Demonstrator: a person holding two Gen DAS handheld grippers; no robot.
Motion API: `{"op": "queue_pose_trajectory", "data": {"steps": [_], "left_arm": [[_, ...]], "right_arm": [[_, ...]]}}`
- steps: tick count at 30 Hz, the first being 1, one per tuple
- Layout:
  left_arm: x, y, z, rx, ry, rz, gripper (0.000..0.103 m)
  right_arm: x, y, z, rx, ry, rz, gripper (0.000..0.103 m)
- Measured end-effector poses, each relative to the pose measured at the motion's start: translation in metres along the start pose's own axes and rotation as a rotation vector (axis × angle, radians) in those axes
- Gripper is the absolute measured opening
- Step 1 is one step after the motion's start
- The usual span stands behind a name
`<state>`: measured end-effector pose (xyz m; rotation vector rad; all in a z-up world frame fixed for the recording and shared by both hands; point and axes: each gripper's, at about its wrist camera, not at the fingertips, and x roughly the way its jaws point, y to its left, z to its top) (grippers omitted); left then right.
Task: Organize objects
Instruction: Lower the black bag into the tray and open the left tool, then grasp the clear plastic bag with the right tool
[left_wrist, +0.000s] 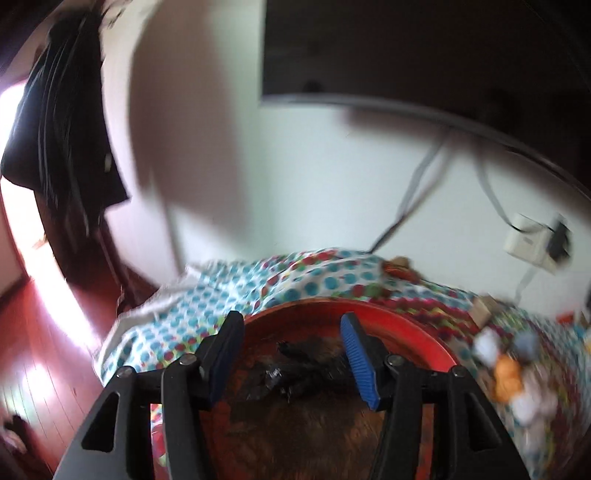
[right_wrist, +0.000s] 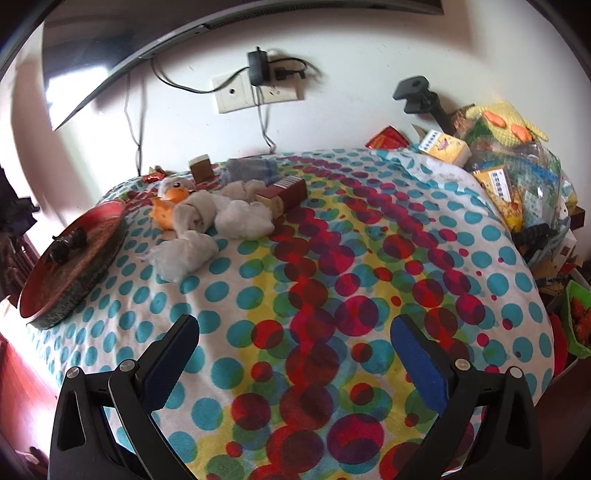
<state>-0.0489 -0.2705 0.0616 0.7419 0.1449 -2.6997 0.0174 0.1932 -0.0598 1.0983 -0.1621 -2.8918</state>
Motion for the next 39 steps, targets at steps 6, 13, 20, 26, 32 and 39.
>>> {"op": "queue_pose_trajectory", "data": {"steps": [6,13,20,26,32,39], "left_arm": [[-0.097,-0.036,-0.085,0.126,-0.057,-0.181,0.068],[-0.124,-0.061,-0.164,0.149,0.013,-0.295,0.068],[-0.134,-0.055,-0.195,0.154,0.017,-0.334,0.068],[-0.13,-0.048,-0.191,0.128,0.033,-0.404,0.068],[-0.122,-0.038,-0.188,0.066,0.063,-0.405,0.068],[-0.121,-0.037,-0.191,0.07,0.079,-0.369,0.068]], "right_arm": [[0.014,0.034,-0.005,-0.076,0.024,0.07,0.103],[0.047,0.106,0.013,-0.166,0.055,0.091,0.103],[0.084,0.137,0.04,-0.189,0.07,0.012,0.073],[0.107,0.133,0.049,-0.178,0.098,-0.057,0.044],[0.1,0.124,0.055,-0.146,0.1,-0.07,0.022],[0.078,0.126,0.067,-0.194,0.078,-0.102,0.021]]}}
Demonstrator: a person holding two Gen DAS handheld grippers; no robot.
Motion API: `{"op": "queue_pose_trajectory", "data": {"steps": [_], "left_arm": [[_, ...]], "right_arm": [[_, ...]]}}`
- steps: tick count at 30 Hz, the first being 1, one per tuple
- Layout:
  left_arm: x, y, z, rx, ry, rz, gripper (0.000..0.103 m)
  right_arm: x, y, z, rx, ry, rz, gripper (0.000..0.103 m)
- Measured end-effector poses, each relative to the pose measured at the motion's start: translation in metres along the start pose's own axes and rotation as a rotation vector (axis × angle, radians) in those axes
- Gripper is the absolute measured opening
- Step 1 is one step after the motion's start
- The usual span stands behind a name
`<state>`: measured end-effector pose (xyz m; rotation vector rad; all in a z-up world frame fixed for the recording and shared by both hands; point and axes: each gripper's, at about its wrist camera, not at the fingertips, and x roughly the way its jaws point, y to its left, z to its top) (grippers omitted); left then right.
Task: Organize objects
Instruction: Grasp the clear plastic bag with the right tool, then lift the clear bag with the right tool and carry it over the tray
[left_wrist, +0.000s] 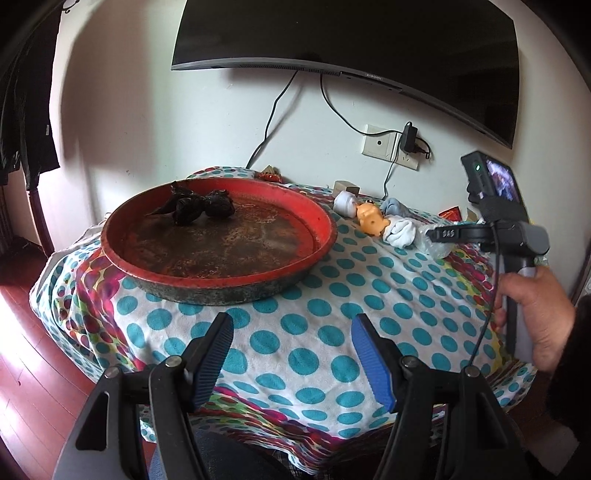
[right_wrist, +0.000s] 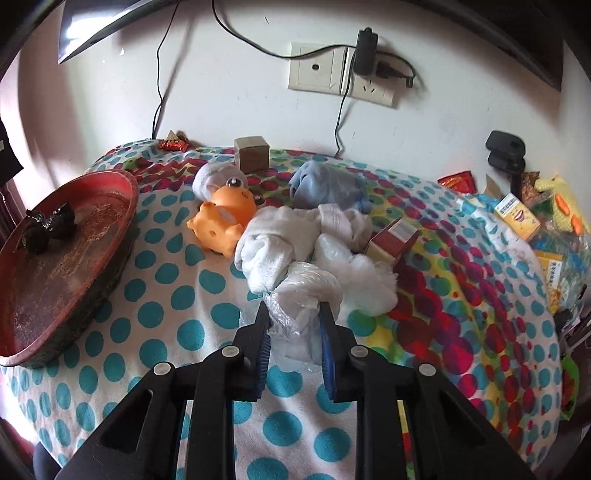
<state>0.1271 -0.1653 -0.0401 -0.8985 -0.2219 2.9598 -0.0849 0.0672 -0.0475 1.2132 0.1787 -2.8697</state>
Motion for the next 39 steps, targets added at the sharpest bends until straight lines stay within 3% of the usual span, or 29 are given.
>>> {"op": "queue_pose_trajectory", "data": {"steps": [22,39], "left_arm": [[-0.006,-0.001,-0.001,-0.023,0.013,0.05,0.068],[-0.006,0.011,-0.001,-0.078,0.018,0.077,0.068]], "right_arm": [[-0.093,0.04,0.071,-0.086,-0.157,-0.013,0.021],[-0.123,0.081,0.096,-0.16,-0.208,0.014,0.021]]}}
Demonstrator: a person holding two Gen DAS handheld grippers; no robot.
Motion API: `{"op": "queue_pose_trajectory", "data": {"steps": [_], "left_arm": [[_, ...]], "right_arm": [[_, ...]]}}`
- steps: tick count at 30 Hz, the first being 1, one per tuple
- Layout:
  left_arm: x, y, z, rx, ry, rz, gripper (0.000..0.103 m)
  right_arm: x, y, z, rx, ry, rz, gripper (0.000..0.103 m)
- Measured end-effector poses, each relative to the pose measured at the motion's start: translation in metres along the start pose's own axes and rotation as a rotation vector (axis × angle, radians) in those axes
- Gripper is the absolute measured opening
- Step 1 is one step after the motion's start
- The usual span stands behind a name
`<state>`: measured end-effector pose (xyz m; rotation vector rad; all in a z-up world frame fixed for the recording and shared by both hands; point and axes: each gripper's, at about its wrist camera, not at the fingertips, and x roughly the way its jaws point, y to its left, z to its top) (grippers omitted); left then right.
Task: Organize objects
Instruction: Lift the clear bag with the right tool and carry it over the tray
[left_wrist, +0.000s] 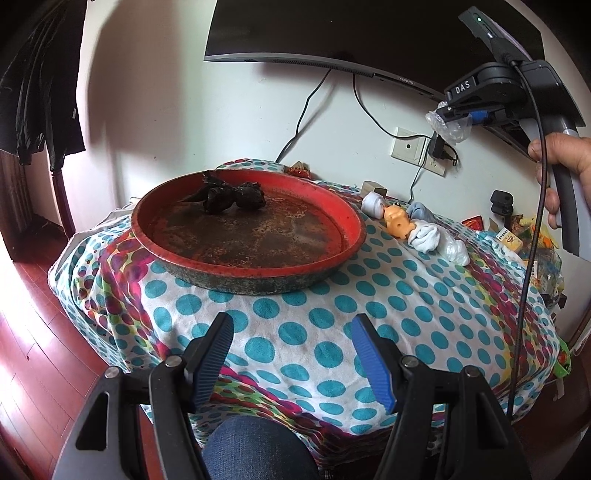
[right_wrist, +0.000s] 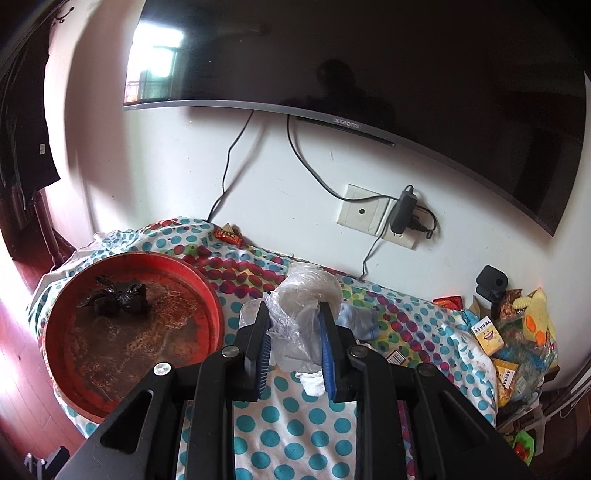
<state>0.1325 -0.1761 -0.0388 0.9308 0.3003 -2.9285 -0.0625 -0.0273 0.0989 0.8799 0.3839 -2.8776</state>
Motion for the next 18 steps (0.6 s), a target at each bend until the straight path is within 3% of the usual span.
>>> {"op": "queue_pose_trajectory", "data": {"steps": [18], "left_arm": [[0.008,0.021,0.005,-0.076,0.016,0.025,0.068]], "right_arm": [[0.03,0.078,0.005,-0.111,0.021,0.1,0.022]]}}
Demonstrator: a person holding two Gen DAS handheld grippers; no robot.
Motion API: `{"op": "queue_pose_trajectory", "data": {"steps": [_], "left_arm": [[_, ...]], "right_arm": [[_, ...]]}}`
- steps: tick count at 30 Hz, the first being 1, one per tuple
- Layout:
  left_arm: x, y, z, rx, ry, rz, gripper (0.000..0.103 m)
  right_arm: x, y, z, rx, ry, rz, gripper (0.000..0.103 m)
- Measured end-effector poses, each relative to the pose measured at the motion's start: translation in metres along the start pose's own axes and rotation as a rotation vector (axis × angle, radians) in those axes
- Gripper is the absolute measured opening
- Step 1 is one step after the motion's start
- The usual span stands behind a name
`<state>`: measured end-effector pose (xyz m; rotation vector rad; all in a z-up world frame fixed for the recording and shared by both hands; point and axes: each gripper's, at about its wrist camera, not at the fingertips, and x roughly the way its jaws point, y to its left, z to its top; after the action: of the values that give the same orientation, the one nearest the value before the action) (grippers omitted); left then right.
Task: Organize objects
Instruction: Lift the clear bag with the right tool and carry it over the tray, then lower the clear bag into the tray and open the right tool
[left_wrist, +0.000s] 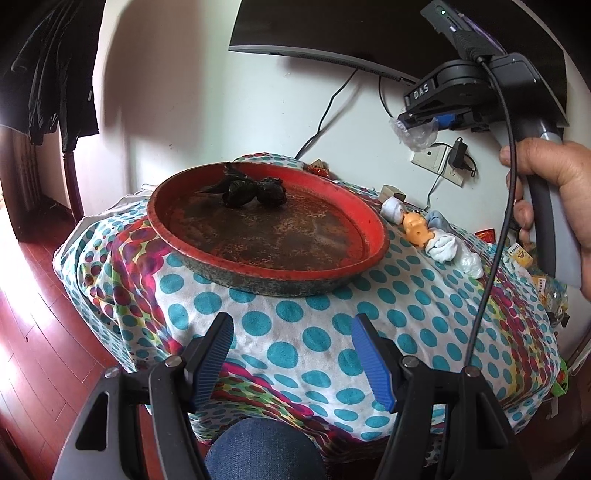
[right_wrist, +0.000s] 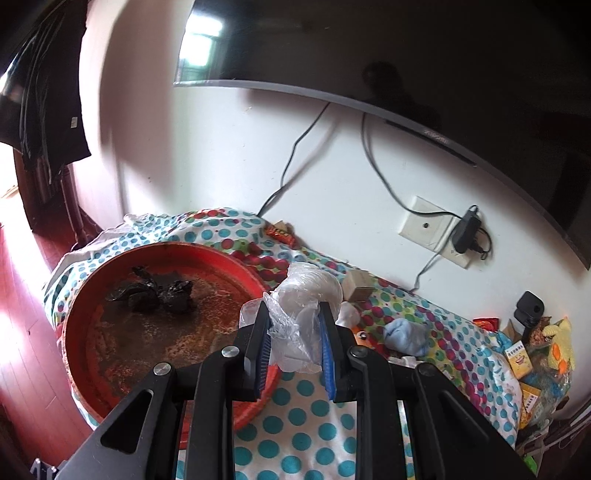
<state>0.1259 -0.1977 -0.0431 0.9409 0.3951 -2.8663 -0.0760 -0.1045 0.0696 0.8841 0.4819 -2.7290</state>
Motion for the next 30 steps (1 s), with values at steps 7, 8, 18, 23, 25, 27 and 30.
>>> {"op": "queue_pose_trajectory", "data": {"steps": [7,8,18,23,25,27,30], "left_arm": [[0.009,0.011,0.003,-0.048,0.026,0.009,0.068],[0.01,0.013,0.003,-0.052,0.027,0.012,0.068],[0.018,0.021,0.007,-0.085,0.041,0.013,0.068],[0.022,0.028,0.008,-0.113,0.058,0.014,0.068],[0.024,0.032,0.008,-0.13,0.066,0.017,0.068],[0.025,0.036,0.009,-0.147,0.072,0.021,0.068],[0.028,0.038,0.009,-0.164,0.086,0.018,0.068]], "right_arm": [[0.039,0.035,-0.007,-0.043,0.057,0.052,0.022],[0.045,0.04,-0.009,-0.05,0.063,0.057,0.022],[0.09,0.081,0.019,-0.089,0.081,0.132,0.022],[0.11,0.107,0.045,-0.104,0.082,0.188,0.022],[0.119,0.117,0.051,-0.108,0.089,0.2,0.022],[0.129,0.119,0.053,-0.094,0.104,0.195,0.022],[0.143,0.114,0.048,-0.081,0.125,0.179,0.022]]}}
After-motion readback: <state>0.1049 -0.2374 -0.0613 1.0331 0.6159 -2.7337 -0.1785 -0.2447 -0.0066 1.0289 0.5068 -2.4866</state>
